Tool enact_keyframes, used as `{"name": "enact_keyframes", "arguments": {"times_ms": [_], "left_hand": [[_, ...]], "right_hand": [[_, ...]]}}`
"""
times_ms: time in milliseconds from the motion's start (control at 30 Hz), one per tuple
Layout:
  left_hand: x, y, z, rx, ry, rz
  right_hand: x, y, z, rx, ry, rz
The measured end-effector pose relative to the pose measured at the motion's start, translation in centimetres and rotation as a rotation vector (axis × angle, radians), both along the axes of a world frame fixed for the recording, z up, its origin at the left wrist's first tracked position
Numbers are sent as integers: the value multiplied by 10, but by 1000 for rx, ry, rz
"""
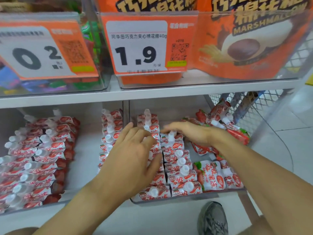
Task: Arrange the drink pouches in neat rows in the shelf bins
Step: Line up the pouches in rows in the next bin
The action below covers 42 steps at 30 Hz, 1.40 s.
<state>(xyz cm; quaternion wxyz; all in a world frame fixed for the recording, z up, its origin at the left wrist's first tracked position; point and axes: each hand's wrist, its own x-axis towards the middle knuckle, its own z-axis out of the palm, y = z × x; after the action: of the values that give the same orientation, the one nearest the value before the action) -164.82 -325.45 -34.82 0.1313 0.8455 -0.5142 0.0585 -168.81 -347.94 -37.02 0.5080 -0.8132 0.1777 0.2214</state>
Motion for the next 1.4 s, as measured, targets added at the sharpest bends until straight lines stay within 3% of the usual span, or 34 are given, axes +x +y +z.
{"name": "enact_keyframes", "arguments": {"times_ms": [133,300,433,567,667,767,900,1067,1133,1200,1267,1400], "left_hand": [[-6,-27,9,-30,57,-36],[-2,-60,1,102,136,-120],[-3,-75,-3,247,255,-134],[-2,-75,-4,258,288,-117],[-7,-71,-2,184,273,-114],[-21,-71,3,40,273,-179],[-42,-74,11,-41,409,-304],[-44,-76,19,-226,523,-148],[-40,-70,21,-257,489,-71],[-39,-63,24,-320,522,15],[-39,-57,24,-367,626,87],[-42,-50,20,-393,790,127]], "right_hand": [[-11,-1,-4,-80,-109,-124],[-64,-34,26,-433,-443,-170],[-103,-28,44,-618,-169,77],[-111,-5,27,-943,-74,357],[-113,5,20,-1057,-42,407],[-119,-1,26,-915,-100,332],[-140,-12,48,-658,-289,79],[-153,-16,66,-296,-571,-237],[-157,-22,61,-387,-478,-242],[-160,-24,58,-740,-206,-85],[-158,-20,51,-962,-1,60],[-153,-12,46,-1062,95,156]]}}
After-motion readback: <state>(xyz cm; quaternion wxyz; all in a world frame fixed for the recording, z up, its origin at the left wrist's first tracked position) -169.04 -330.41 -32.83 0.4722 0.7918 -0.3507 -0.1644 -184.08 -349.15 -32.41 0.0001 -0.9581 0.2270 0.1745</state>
